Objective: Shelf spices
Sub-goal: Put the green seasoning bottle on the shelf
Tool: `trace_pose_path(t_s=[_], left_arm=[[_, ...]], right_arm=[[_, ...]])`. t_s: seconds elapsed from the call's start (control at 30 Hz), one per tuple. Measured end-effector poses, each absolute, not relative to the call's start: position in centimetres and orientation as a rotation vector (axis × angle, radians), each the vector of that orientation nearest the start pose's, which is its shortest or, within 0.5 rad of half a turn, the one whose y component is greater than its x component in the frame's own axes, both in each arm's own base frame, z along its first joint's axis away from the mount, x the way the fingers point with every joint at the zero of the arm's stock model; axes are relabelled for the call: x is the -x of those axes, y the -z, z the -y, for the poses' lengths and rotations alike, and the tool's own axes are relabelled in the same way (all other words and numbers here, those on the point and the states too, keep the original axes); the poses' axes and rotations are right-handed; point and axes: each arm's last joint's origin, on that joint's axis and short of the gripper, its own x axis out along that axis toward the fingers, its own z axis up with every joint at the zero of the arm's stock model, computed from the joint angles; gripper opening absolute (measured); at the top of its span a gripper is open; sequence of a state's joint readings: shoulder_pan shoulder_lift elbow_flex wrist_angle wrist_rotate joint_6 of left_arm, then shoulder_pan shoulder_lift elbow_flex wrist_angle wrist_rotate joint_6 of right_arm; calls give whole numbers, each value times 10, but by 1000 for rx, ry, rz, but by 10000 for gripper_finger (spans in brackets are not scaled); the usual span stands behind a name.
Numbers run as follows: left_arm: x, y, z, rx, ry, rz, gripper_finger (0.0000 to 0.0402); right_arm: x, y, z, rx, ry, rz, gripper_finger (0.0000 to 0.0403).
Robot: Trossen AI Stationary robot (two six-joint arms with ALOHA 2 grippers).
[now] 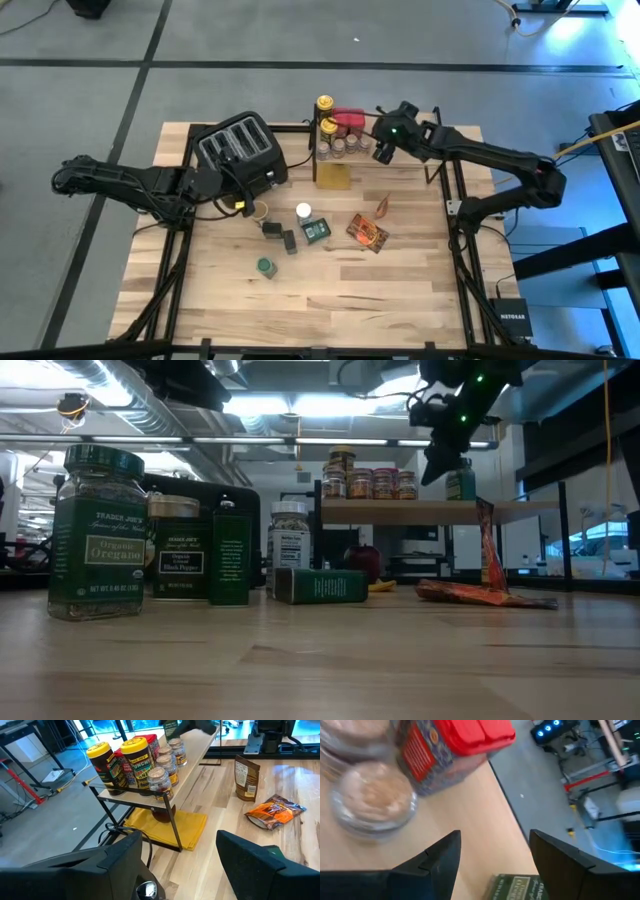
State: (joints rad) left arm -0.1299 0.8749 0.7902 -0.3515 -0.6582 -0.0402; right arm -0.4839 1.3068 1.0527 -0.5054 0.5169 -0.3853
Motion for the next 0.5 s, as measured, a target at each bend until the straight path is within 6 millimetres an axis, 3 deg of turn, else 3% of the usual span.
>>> trace_pose_path(t_s=[0.2,0.5], left_arm=[[-183,-307,6,-130,-528,-396,249],[-183,-307,6,-128,-528,-397,249]], right_arm=[[-234,-286,144,438,909,-1045,241],[-223,-286,156,433,1025,-1097,241]])
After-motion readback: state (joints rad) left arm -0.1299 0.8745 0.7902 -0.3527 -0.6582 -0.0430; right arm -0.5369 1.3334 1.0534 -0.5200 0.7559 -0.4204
